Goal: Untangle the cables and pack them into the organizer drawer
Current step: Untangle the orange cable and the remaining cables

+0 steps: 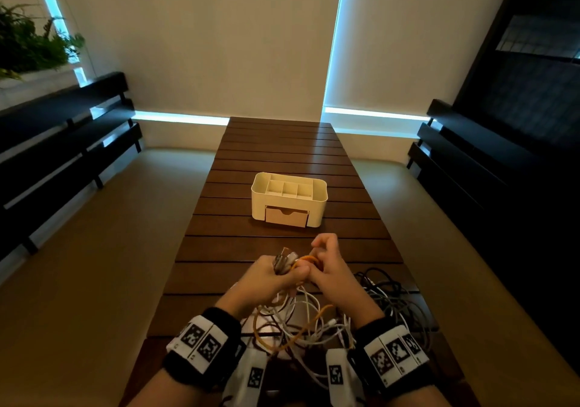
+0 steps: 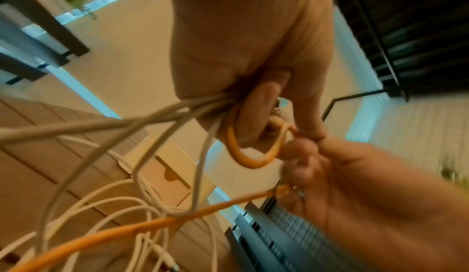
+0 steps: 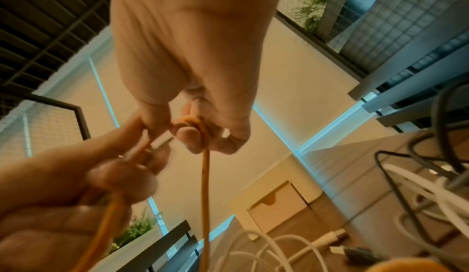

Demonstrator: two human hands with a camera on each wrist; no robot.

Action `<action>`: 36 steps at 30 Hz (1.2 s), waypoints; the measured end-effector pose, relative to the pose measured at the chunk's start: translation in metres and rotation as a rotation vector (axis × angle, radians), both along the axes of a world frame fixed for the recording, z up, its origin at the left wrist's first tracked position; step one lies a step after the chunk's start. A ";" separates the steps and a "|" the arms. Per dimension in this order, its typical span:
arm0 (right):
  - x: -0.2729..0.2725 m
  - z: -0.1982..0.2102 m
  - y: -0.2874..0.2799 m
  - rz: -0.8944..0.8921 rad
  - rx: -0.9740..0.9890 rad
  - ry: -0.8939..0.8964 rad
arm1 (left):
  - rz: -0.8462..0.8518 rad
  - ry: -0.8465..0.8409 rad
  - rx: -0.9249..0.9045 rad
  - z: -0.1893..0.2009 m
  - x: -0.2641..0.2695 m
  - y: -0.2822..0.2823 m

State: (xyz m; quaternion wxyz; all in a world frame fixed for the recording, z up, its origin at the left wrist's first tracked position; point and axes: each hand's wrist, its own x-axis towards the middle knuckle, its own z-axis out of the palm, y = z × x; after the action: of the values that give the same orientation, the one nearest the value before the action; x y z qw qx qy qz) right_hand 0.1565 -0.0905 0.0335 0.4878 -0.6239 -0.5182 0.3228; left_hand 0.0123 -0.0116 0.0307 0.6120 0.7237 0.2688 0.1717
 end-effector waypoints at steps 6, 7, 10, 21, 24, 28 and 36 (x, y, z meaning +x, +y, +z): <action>0.009 -0.019 -0.005 0.147 -0.254 -0.173 | 0.316 -0.505 -0.315 0.037 -0.013 0.010; 0.009 -0.024 -0.005 0.140 -0.282 -0.179 | 0.347 -0.573 -0.342 0.040 -0.015 0.013; 0.011 -0.030 -0.002 0.094 -0.292 -0.193 | 0.391 -0.670 -0.352 0.038 -0.020 0.016; 0.005 0.024 -0.002 -0.244 0.251 0.265 | 0.417 -0.107 -0.197 -0.019 -0.017 0.014; 0.000 0.037 0.001 -0.176 0.362 0.402 | 0.119 -0.069 -0.200 -0.026 -0.019 0.012; -0.008 0.038 0.004 -0.111 0.351 0.573 | -0.058 -0.003 -0.101 -0.030 -0.004 -0.002; -0.014 0.035 0.001 0.001 0.337 0.678 | 0.221 -0.107 -0.174 -0.029 0.020 -0.013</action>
State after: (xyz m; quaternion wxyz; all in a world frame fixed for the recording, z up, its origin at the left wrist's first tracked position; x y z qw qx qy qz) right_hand 0.1428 -0.0894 0.0683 0.7273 -0.3924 -0.3735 0.4214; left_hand 0.0327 -0.0241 0.0015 0.6633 0.6238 0.3273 0.2525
